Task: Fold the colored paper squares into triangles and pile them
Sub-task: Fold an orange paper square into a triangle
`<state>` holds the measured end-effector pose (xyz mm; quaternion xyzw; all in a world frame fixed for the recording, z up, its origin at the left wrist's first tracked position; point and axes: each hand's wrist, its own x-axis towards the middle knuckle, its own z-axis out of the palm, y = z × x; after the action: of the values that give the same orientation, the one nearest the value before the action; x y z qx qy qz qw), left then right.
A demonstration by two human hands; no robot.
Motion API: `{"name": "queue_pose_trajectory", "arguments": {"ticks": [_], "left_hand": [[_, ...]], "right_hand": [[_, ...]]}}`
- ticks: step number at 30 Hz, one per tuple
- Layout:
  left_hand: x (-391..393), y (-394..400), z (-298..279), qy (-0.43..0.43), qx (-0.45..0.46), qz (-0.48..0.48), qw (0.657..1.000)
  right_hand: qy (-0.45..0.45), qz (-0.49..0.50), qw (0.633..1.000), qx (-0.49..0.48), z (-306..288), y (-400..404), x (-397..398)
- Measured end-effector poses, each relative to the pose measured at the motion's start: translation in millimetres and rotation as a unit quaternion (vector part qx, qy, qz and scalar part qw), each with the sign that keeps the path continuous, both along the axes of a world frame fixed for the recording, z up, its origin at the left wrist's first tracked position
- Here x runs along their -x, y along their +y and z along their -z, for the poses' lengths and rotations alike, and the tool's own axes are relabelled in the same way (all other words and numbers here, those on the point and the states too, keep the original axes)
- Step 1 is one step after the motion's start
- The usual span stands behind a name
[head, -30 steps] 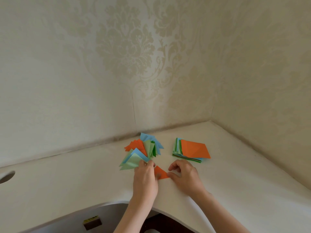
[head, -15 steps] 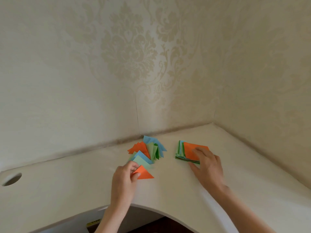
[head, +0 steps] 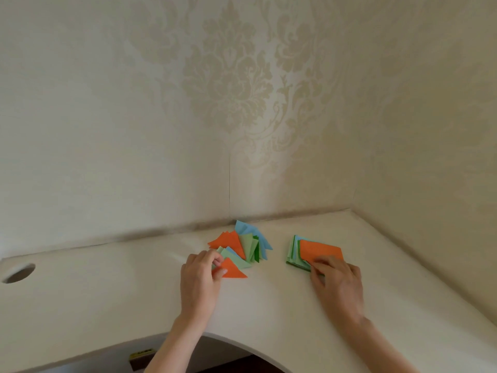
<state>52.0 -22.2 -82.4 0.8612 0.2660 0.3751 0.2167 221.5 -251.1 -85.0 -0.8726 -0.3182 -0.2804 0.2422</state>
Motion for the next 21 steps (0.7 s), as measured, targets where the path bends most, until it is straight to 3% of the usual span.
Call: {"name": "queue_pose_trajectory", "arguments": {"ticks": [8,14,17,21], "left_hand": [[1,5,6,0.002,-0.008,0.009,1.000],[2,-1,4,0.011,-0.050,0.005,0.999],[3,-10,0,0.015,-0.071,0.005,0.997],[6,-33,-7,-0.009,-0.080,0.072,0.994]], "right_hand": [[0.054,-0.005,0.998,-0.030,-6,-5,0],[-0.076,-0.062,0.987,-0.130,-33,-13,17],[-0.130,-0.135,0.975,-0.116,-40,-6,37],[-0.118,-0.207,0.969,-0.063,-24,9,58]]}}
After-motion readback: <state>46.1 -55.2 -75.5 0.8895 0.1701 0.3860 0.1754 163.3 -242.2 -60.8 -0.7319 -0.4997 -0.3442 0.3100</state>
